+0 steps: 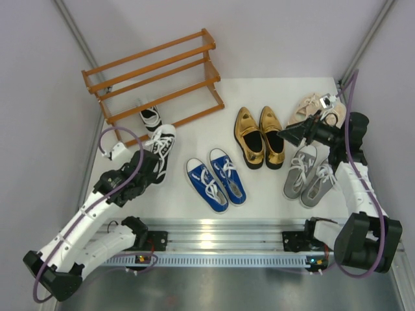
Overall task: Place and organize the shoes onto the shoe shelf
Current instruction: Place the shoe at the shoe shelf.
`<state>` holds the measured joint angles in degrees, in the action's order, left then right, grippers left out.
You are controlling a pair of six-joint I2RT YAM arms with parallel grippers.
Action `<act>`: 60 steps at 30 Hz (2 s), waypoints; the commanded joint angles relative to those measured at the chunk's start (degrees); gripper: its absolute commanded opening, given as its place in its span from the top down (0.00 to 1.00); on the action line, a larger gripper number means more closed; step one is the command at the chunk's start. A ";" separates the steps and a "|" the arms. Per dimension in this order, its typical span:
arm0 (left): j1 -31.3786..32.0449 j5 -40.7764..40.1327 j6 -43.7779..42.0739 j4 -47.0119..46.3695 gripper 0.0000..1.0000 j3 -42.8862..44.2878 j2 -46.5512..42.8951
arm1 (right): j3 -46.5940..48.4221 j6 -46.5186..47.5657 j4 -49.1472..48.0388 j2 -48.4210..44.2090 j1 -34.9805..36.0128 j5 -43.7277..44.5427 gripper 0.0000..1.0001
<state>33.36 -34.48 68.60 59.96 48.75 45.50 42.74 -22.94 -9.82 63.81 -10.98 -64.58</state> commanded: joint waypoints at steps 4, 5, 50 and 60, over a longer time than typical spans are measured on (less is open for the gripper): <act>-0.76 -1.02 3.11 -3.02 1.00 0.21 -6.73 | 0.06 1.76 -2.74 -1.23 -0.97 -1.17 0.12; -0.84 -1.38 3.47 -2.92 1.00 -0.06 -7.61 | -0.03 1.76 -2.74 -1.32 -0.97 -1.17 0.12; -27.91 11.28 0.92 -17.68 1.00 -1.38 -0.59 | -0.29 -0.18 -4.15 -2.90 -2.38 -2.66 0.12; -30.99 13.04 0.57 -23.57 1.00 0.99 6.44 | -0.47 -0.26 -4.33 -3.25 -2.90 -2.83 0.12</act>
<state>3.49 -20.43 68.25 45.17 45.12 51.57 42.72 -23.64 -10.31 62.26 -12.71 -66.13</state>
